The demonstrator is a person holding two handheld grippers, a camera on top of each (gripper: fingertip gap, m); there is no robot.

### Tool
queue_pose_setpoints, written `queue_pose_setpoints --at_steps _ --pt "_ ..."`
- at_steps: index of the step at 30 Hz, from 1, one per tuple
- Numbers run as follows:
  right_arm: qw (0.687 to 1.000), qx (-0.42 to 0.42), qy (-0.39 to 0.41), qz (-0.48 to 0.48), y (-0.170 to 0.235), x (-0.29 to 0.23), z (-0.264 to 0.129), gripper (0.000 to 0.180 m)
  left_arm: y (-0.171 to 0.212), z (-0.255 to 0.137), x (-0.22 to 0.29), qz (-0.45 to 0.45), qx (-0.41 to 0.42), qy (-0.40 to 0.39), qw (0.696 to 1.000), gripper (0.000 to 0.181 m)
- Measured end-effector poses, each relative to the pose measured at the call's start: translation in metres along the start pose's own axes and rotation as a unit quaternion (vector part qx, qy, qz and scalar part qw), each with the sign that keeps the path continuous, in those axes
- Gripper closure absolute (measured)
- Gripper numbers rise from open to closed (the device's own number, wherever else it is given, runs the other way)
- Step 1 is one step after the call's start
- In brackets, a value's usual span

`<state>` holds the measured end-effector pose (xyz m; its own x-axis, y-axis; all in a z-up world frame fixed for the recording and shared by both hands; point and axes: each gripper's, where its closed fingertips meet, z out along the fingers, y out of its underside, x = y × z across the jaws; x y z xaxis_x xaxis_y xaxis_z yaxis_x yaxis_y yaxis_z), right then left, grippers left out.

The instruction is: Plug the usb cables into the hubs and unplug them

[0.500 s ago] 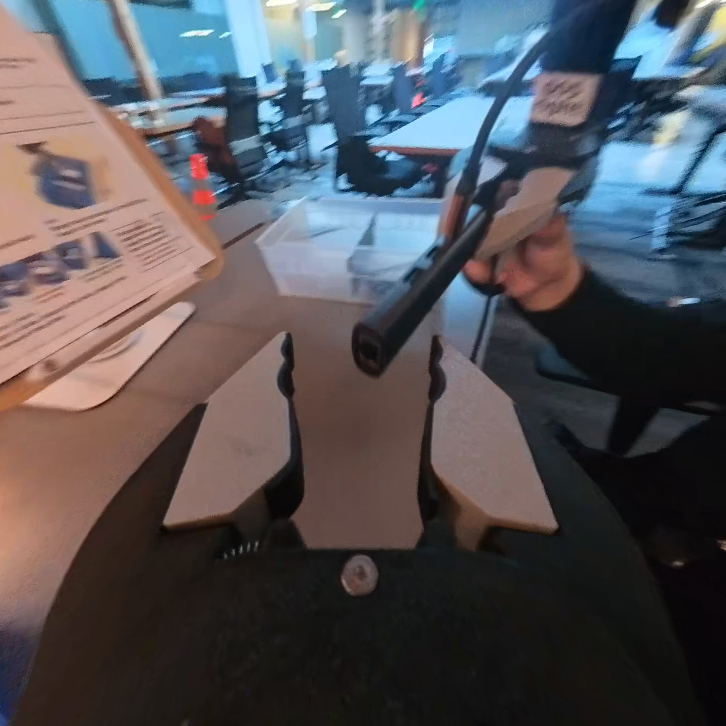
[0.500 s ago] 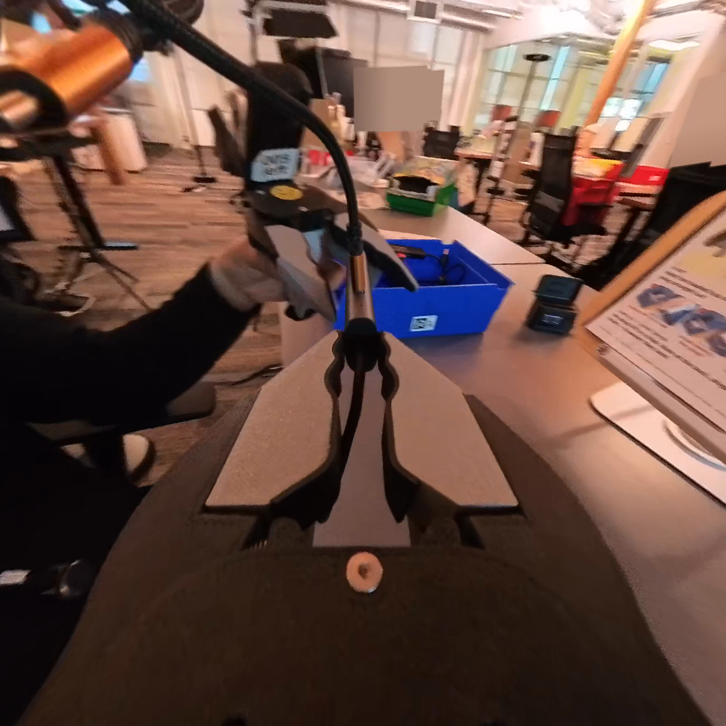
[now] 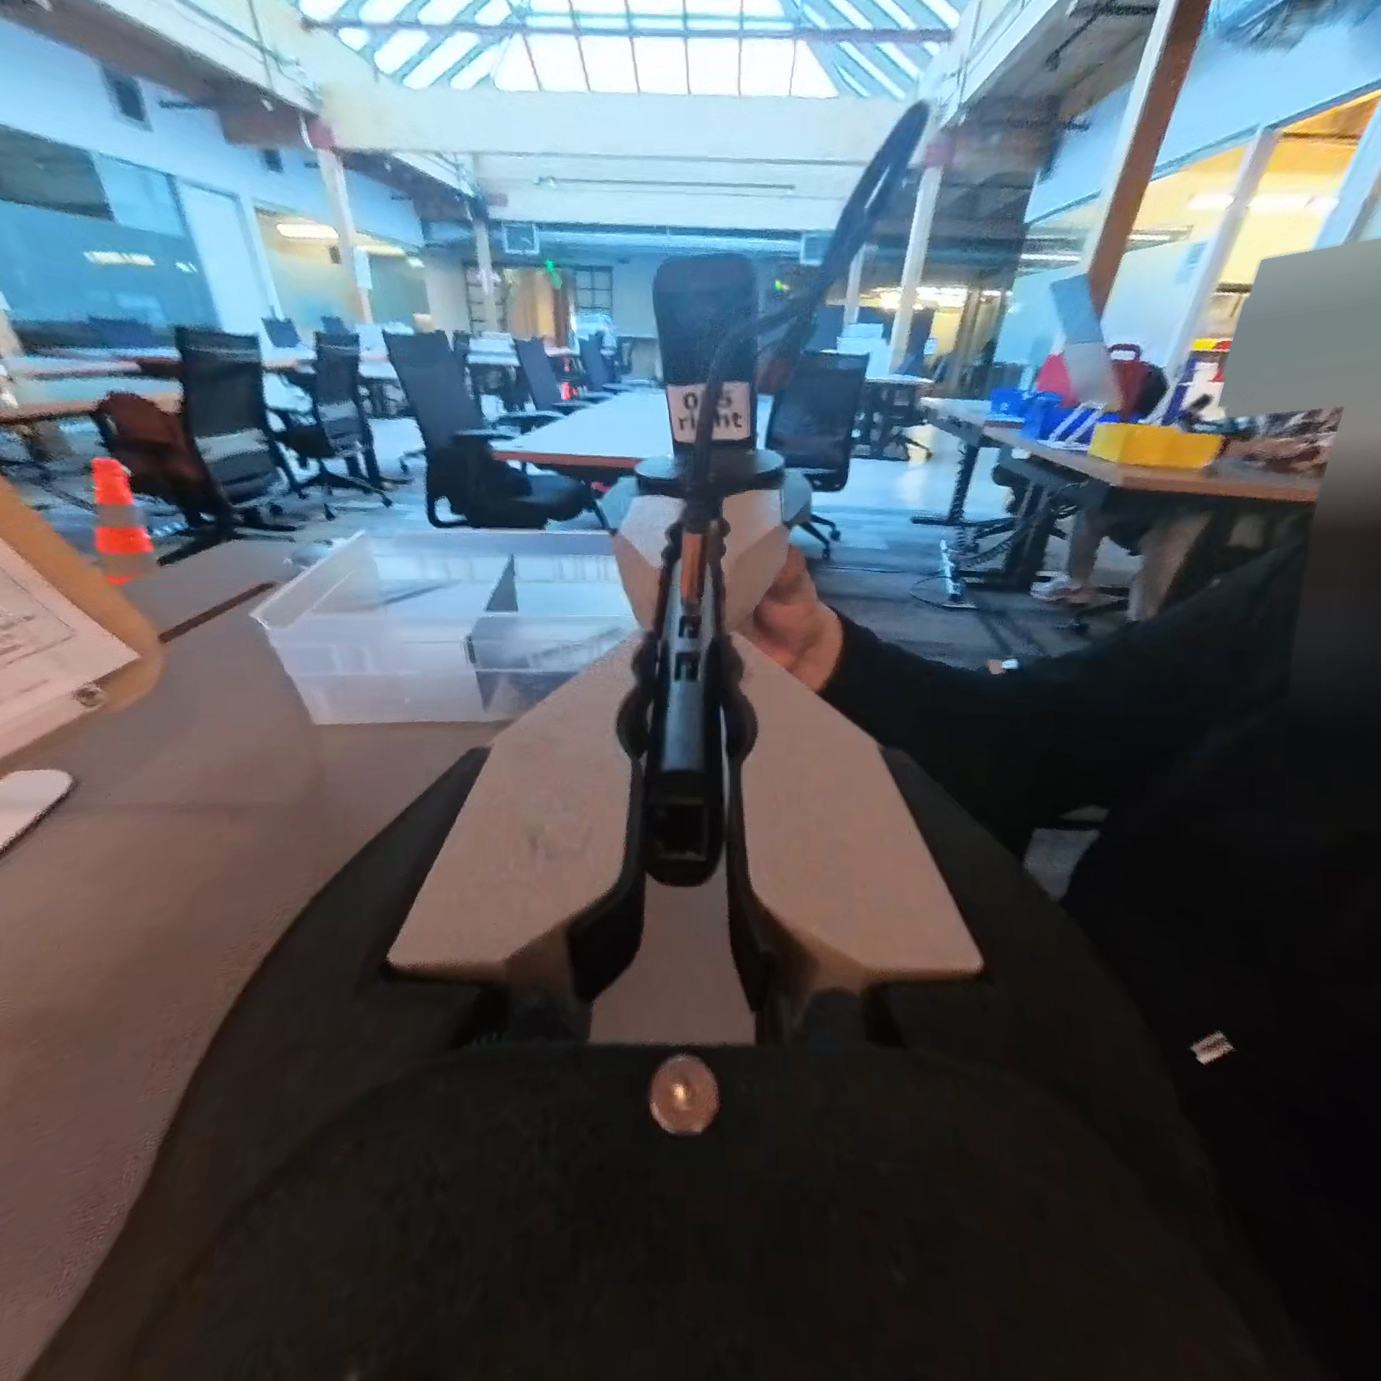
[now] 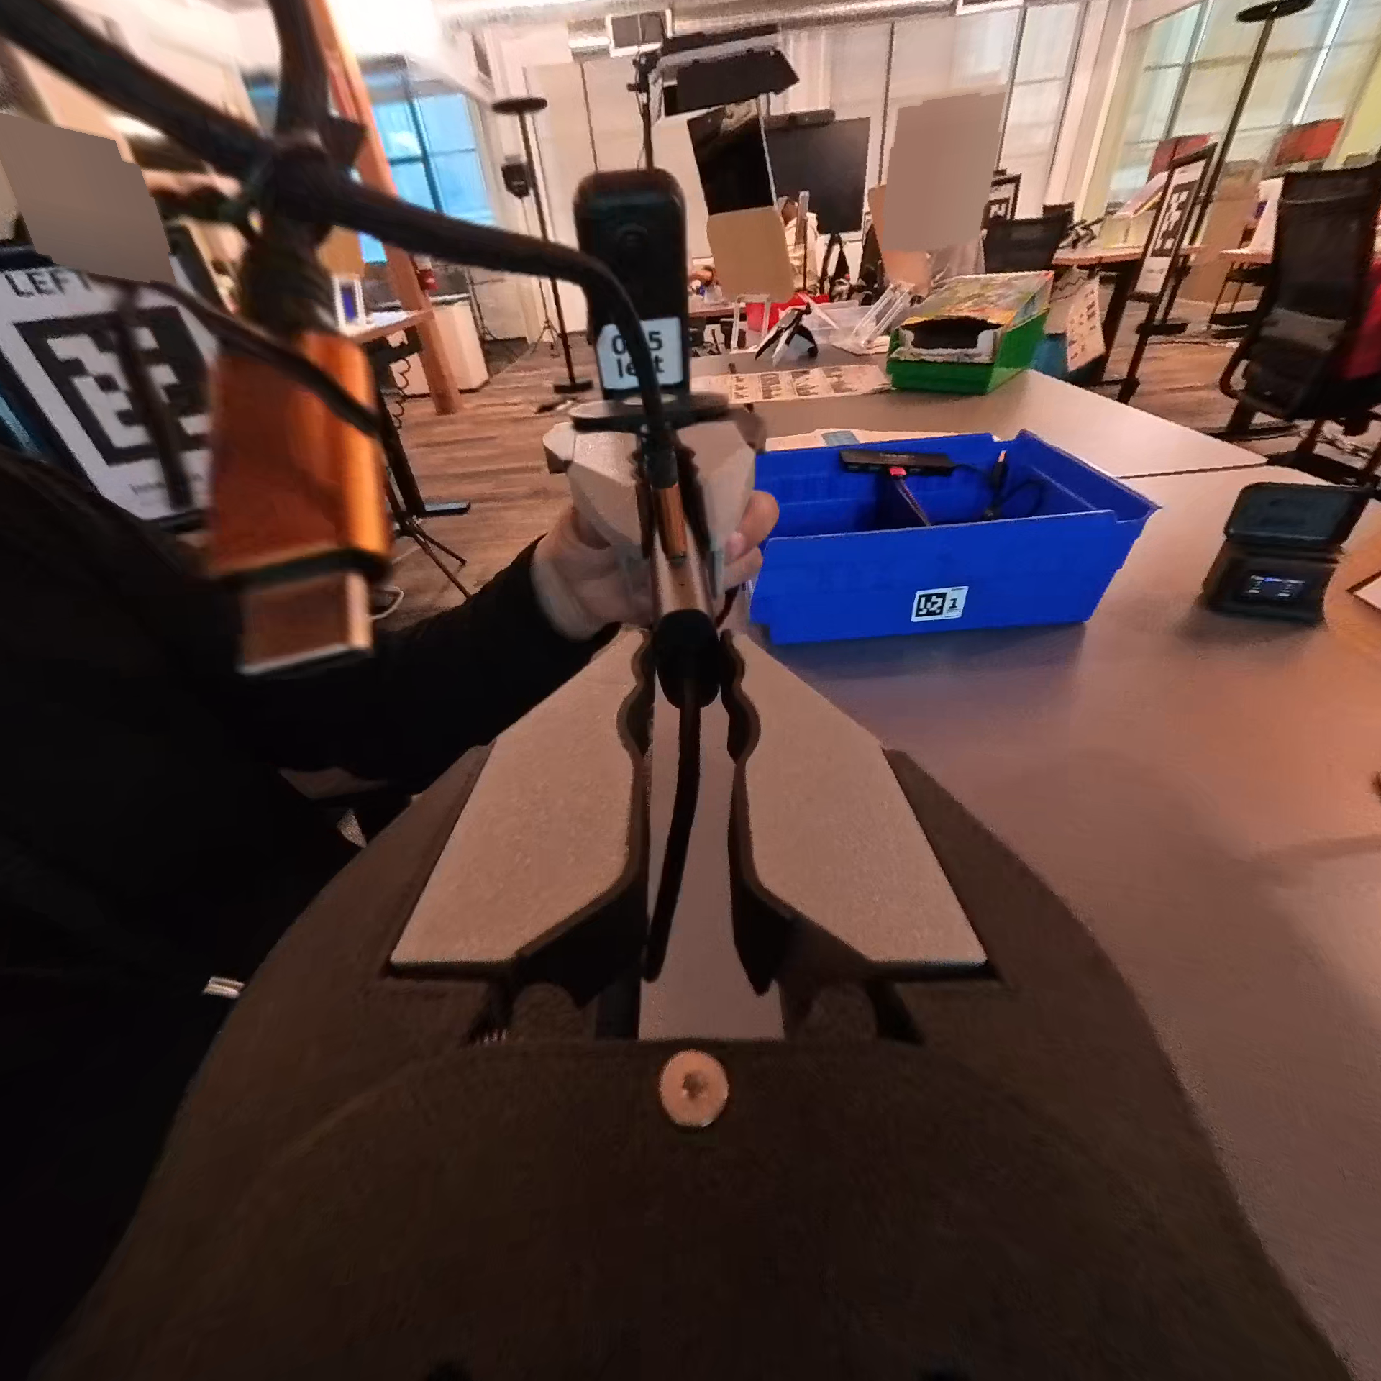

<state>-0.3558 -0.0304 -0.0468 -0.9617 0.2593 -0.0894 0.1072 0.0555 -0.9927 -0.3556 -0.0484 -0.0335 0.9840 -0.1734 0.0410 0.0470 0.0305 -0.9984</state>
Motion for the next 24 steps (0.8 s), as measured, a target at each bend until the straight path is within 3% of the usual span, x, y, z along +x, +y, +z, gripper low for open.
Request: queue_pose_setpoints --at_steps 5,10,17,19,24 --pt "1.0 0.002 -0.013 0.01 0.003 0.0 0.004 0.166 0.012 0.0 0.0 -0.003 -0.036 0.003 0.999 0.168" --pt "0.999 -0.042 0.02 0.006 0.018 0.012 0.004 0.163 0.025 0.004 -0.008 0.072 -0.11 -0.064 0.989 0.167" --pt "0.979 -0.14 0.073 -0.127 0.044 0.012 0.01 0.149 0.042 0.009 -0.006 0.13 -0.181 -0.086 0.971 0.167" --pt "0.964 -0.166 0.1 -0.182 0.05 0.013 0.013 0.162 0.044 0.011 0.0 0.128 -0.188 -0.074 0.971 0.167" --pt "0.941 -0.194 0.106 -0.258 0.057 0.006 0.016 0.165 0.056 0.003 0.004 0.1 -0.231 -0.068 0.965 0.167"
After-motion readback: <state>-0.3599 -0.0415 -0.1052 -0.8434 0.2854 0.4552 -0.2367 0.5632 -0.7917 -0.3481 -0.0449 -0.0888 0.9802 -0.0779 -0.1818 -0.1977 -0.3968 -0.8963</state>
